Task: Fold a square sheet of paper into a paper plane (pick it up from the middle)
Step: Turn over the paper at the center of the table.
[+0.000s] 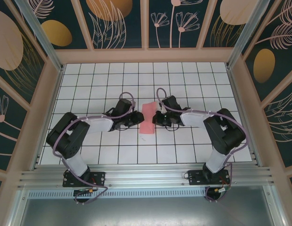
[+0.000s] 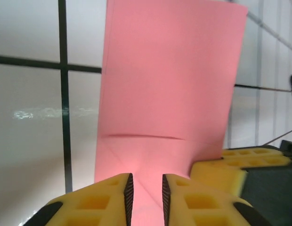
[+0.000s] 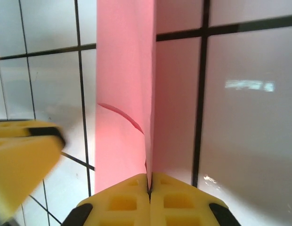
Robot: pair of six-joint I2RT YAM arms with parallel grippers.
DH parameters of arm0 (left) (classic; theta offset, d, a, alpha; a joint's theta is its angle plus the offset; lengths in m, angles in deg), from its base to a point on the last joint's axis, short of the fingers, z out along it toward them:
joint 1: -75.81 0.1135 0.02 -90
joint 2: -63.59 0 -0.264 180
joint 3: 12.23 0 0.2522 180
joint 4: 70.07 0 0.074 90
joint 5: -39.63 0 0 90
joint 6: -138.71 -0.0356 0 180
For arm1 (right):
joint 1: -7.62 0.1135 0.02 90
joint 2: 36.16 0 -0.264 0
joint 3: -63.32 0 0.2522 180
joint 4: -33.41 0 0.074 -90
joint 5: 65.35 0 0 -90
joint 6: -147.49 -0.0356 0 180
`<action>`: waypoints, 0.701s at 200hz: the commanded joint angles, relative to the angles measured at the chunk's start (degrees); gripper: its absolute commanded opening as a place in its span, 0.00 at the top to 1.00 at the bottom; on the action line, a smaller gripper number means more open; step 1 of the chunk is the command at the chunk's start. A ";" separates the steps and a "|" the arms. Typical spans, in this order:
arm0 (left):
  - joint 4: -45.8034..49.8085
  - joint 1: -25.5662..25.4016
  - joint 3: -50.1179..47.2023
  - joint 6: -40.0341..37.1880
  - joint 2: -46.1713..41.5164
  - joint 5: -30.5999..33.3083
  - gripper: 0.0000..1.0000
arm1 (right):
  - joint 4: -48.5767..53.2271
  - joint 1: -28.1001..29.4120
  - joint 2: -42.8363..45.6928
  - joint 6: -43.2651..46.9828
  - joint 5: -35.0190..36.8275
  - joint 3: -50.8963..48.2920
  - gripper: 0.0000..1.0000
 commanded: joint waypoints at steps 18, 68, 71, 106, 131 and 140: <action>-0.23 -0.33 -5.50 1.09 -13.88 13.14 0.68 | 28.17 1.30 7.45 9.13 26.51 11.72 1.00; 2.24 0.31 -11.22 2.07 -23.74 25.12 0.67 | 50.99 10.99 -0.91 5.36 51.84 24.05 1.00; 2.32 0.31 -11.53 2.24 -24.22 25.61 0.67 | 51.41 11.61 -1.64 4.94 52.52 24.50 1.00; 4.38 0.71 -14.90 3.04 -31.49 31.63 0.67 | 55.18 18.73 -14.02 1.69 53.32 33.35 0.96; 6.93 1.20 -17.23 3.51 -37.11 36.11 0.68 | 55.18 22.27 -22.65 0.54 50.11 39.91 0.93; 8.14 1.34 -18.07 3.66 -39.22 37.61 0.68 | 54.93 23.10 -24.98 0.10 48.52 42.04 0.92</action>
